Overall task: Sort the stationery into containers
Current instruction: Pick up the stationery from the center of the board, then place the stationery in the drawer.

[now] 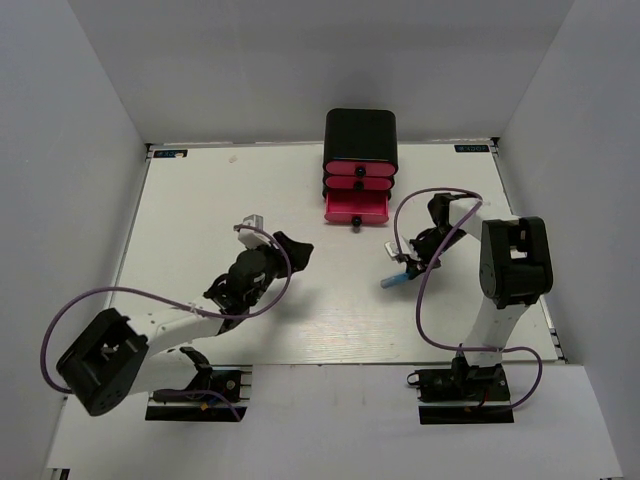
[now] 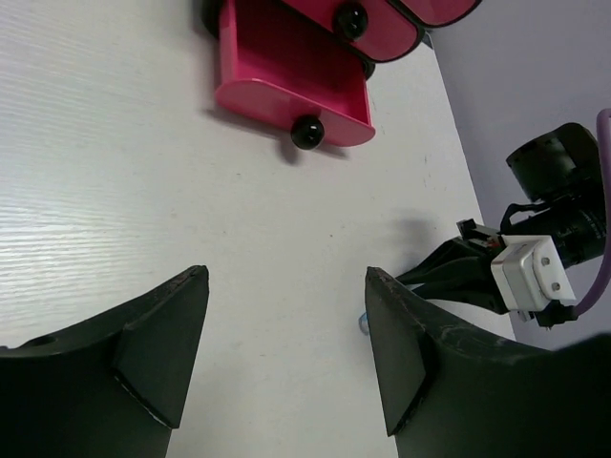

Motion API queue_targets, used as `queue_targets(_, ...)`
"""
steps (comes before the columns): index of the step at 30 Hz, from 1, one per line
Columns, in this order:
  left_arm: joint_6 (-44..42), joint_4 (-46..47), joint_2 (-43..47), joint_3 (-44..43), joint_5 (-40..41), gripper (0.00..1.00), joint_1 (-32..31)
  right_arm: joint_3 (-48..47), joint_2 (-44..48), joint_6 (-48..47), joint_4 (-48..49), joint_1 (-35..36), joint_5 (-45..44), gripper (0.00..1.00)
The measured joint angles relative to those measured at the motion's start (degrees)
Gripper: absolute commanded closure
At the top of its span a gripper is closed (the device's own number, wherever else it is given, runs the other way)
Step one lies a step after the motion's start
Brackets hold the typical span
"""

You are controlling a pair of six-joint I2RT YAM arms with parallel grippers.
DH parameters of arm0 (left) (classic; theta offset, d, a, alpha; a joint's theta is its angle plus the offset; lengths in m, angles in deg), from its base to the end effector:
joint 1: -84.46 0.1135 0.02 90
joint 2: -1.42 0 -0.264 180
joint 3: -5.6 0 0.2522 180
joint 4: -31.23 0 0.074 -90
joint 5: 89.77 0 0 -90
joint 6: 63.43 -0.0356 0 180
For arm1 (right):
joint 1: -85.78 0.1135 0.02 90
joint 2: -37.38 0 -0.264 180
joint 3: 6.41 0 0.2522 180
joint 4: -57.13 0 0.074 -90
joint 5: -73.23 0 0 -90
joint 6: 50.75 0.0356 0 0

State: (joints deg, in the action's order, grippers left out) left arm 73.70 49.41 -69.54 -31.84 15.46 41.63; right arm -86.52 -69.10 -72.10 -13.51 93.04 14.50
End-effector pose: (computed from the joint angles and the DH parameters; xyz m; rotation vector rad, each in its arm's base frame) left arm 0.1887 -0.1622 0.1951 -0.2657 1.8977 -0.8474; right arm 0.3033 0.0573 0.1510 -2.3170 1.4297 0.6000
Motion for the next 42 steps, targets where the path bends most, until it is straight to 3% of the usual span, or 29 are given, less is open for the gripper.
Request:
queue_targets(5,-0.6,-3.7,6.7,1.7,2.7,0.24,0.0,-1.7,0.2,5.2,0.4,0.6,1.4,1.0)
queue_targets(8,-0.8,-4.5,8.9,2.6,3.6,0.24,0.0,-8.3,0.2,12.9,1.8,1.5,4.5,1.0)
queue_targets(14,-0.8,-6.0,10.0,4.2,3.8,0.24,0.0,-18.4,0.4,33.1,14.7,4.3,6.9,1.0)
queue_targets(20,-0.8,-6.6,11.0,4.5,3.6,0.24,0.0,-23.2,-1.0,44.9,22.8,8.3,3.3,1.0)
queue_targets(26,-0.8,-7.6,12.9,4.6,3.4,0.24,0.0,-26.1,-6.0,50.5,28.6,11.5,-2.0,1.0)
queue_targets(29,-0.8,-8.2,13.9,4.6,3.2,0.24,0.0,-26.2,-8.0,51.7,29.0,12.2,-3.8,0.94)
queue_targets(32,-0.8,-8.2,14.4,5.0,2.9,0.24,0.0,-26.2,-9.1,52.3,29.0,12.4,-5.3,0.81)
queue_targets(34,-0.8,-8.6,14.4,5.4,2.7,0.24,0.0,-26.2,-9.4,52.6,29.2,12.6,-6.3,0.62)
queue_targets(35,-0.8,-8.9,14.4,5.4,2.5,0.24,0.0,-26.2,-9.4,52.7,29.3,12.6,-6.8,0.6)
queue_targets(40,-0.8,-8.9,14.4,5.5,2.1,0.24,0.0,-26.2,-9.4,52.6,30.2,12.6,-7.1,0.61)
queue_targets(42,-0.8,-8.9,14.4,5.5,2.1,0.24,0.0,-26.2,-9.3,53.1,30.5,12.6,-6.9,0.7)
